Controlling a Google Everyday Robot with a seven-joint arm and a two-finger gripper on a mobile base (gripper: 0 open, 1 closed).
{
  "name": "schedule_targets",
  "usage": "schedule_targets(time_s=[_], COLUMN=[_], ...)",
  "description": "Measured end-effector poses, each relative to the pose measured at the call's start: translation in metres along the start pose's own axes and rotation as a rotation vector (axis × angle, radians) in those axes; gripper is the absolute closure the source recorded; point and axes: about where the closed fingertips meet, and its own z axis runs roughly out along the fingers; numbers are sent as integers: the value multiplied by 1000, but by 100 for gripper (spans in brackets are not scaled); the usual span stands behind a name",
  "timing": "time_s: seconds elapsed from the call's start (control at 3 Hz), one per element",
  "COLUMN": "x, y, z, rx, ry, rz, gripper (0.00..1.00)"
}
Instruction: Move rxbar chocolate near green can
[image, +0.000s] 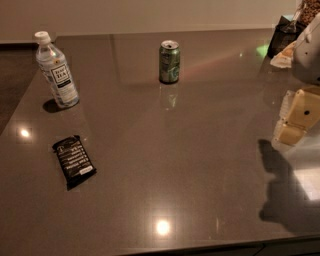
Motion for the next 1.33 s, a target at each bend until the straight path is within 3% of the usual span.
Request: schedule_targets(time_s=[0.33,0.67,1.33], x=[-8,-38,-133], y=[4,17,60], z=[2,7,43], rx=[-12,-56,-80], ry=[-6,-27,-48], rz=[-18,-84,-167], gripper=[0,0,0])
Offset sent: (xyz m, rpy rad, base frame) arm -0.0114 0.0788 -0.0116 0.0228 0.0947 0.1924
